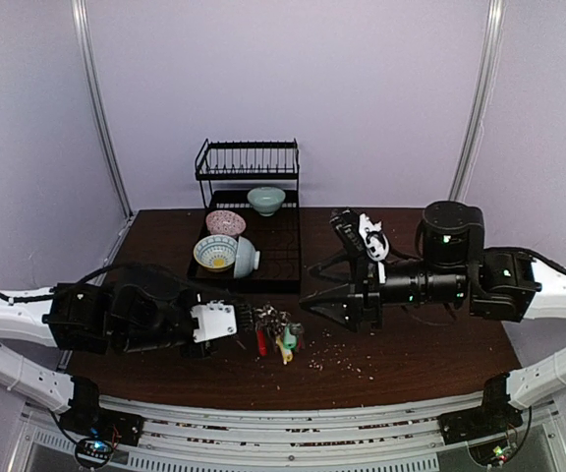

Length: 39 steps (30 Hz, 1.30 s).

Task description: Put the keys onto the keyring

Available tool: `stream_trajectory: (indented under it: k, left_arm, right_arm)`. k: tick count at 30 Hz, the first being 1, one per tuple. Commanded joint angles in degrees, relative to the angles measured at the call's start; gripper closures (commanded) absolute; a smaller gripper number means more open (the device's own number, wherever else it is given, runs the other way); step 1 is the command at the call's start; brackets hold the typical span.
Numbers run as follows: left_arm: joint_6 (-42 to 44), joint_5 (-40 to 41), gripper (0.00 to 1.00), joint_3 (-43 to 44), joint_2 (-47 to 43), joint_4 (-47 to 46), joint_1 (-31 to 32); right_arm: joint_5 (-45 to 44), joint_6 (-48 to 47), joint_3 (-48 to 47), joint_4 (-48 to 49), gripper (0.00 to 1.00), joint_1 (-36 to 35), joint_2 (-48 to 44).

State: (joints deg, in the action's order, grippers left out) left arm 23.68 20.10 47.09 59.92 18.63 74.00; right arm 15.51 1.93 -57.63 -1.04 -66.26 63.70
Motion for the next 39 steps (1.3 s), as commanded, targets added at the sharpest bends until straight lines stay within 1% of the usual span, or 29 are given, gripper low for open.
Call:
stream_trajectory:
  k: [1,3,6,9,11,14,17,23,28,31,37,38,39]
  left_arm:
    - [12.7,5.2,1.0,0.7,0.0,-2.3,1.8]
    - [14.5,1.5,1.0,-0.9,-2.3,-5.6,1.9]
    - [16.1,-0.9,1.0,-3.2,-5.4,-9.9,1.8]
    - [15.8,-1.2,1.0,-4.1,-6.0,-11.6,1.9]
    - [14.4,-0.5,1.0,-4.3,-5.6,-13.0,1.9]
    - [11.0,0.2,1.0,-4.0,-5.4,-15.1,1.8]
    - [7.3,1.1,1.0,-4.0,-6.3,-17.9,1.8]
    - [6.5,2.2,1.0,-6.1,-10.2,-20.5,1.8]
    - [5.9,2.4,1.0,-5.6,-9.7,-19.7,1.8]
    - [5.6,2.7,1.0,-5.3,-9.5,-19.3,1.8]
    - [5.6,2.5,1.0,-5.9,-10.5,-19.5,1.8]
    - [5.5,2.6,1.0,-6.0,-10.5,-19.5,1.8]
    - [5.5,2.6,1.0,-6.0,-10.5,-19.4,1.8]
  right_arm:
    - [5.0,-3.4,-1.8,-4.9,0.42,0.0,1.9]
    - [5.8,-3.4,-1.8,-4.2,0.46,0.1,2.8]
    - [7.6,-3.2,-3.1,-3.8,0.51,0.1,4.9]
    - [7.2,-3.5,-4.3,-5.7,0.58,0.1,6.5]
    - [5.5,-2.5,-3.5,-5.2,0.62,0.0,6.5]
    - [3.7,1.1,-0.3,-0.1,0.67,0.1,4.8]
    - [4.9,5.7,3.5,7.6,0.69,0.2,3.0]
    - [1.5,12.5,5.1,14.9,0.85,0.3,4.3]
    - [5.4,13.8,3.6,17.7,0.86,0.3,6.8]
    - [5.8,14.1,2.1,18.1,0.87,0.3,8.2]
    - [5.6,13.7,1.7,17.4,0.93,0.3,8.2]
    - [5.5,13.6,1.7,17.2,0.93,0.3,7.9]
    - [5.2,13.2,1.7,16.7,0.91,0.3,7.6]
